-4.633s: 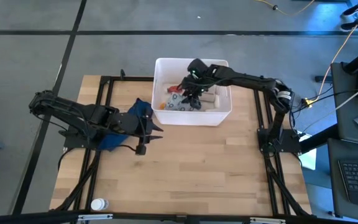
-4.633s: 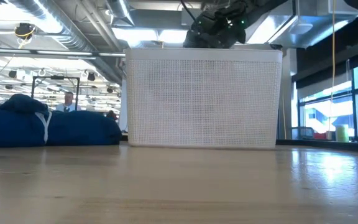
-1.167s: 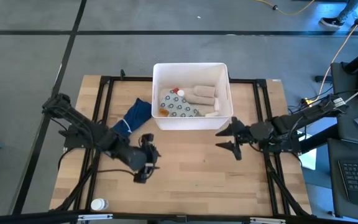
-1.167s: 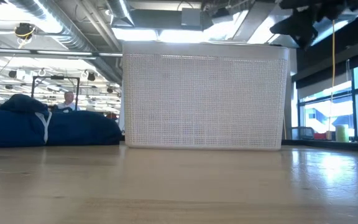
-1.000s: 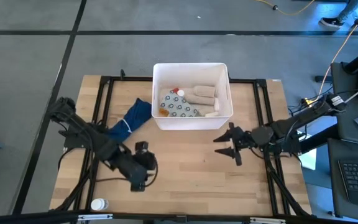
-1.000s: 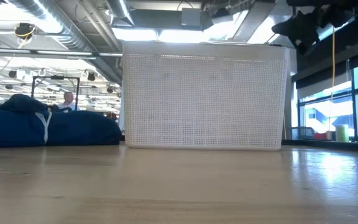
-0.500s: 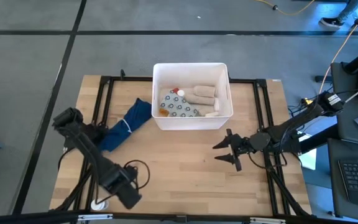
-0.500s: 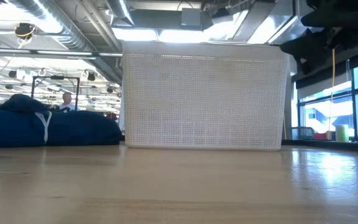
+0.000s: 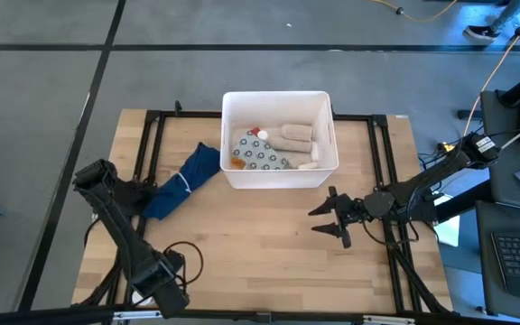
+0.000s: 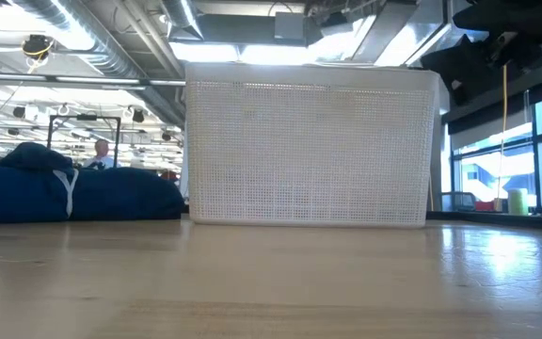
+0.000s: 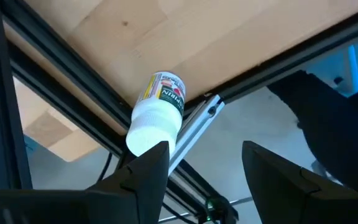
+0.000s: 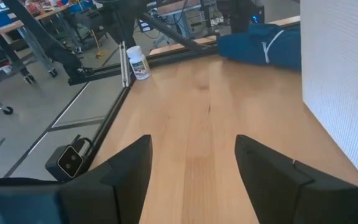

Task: Pick & place medical supplies in basket/bin
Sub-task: Put the white and green pill bottle into the white bin

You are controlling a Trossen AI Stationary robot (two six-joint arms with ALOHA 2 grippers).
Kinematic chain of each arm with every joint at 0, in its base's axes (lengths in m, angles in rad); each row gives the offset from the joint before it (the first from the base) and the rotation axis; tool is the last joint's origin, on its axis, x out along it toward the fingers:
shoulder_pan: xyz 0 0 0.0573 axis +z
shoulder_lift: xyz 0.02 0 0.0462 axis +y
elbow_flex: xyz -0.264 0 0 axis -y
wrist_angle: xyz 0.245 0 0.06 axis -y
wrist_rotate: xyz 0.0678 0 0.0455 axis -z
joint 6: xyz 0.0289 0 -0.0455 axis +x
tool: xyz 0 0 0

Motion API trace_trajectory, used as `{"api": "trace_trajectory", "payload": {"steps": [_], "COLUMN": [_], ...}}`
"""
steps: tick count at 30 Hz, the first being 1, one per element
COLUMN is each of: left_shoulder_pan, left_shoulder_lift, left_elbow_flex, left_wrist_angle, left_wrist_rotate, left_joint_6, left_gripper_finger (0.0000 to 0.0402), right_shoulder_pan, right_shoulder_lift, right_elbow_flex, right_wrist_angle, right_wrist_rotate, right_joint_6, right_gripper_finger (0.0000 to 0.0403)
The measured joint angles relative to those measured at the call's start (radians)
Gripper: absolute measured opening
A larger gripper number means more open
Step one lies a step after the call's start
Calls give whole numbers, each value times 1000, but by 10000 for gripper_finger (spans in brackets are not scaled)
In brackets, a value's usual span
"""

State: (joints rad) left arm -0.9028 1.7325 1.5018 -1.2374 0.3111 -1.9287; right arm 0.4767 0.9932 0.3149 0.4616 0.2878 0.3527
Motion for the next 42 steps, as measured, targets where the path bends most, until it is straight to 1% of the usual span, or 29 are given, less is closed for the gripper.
{"api": "trace_trajectory", "payload": {"steps": [6,12,17,20,23,30,36,42], "left_shoulder_pan": [2,1,1,0,0,0,1,-31], "left_shoulder_lift": [0,0,0,-1,-1,-1,-1,-1], "left_elbow_flex": [0,0,-3,-14,-14,-14,-14,-14], "left_wrist_angle": [3,4,8,5,26,89,87,83], "left_wrist_rotate": [2,4,28,3,6,-6,11,17], "left_joint_6": [49,-40,-71,-10,11,0,-83,-194], "left_gripper_finger": [196,202,245,272,285,285,287,286], "right_shoulder_pan": [0,0,0,0,0,0,-1,0], "right_shoulder_lift": [0,0,0,0,0,0,0,0], "right_elbow_flex": [0,0,0,0,0,0,0,0], "right_wrist_angle": [0,-1,-9,-10,-10,-11,-12,-17], "right_wrist_rotate": [0,0,0,0,0,0,0,0], "right_joint_6": [-3,-7,-35,-36,-45,-47,-48,-48], "right_gripper_finger": [232,232,232,232,232,232,232,232]}}
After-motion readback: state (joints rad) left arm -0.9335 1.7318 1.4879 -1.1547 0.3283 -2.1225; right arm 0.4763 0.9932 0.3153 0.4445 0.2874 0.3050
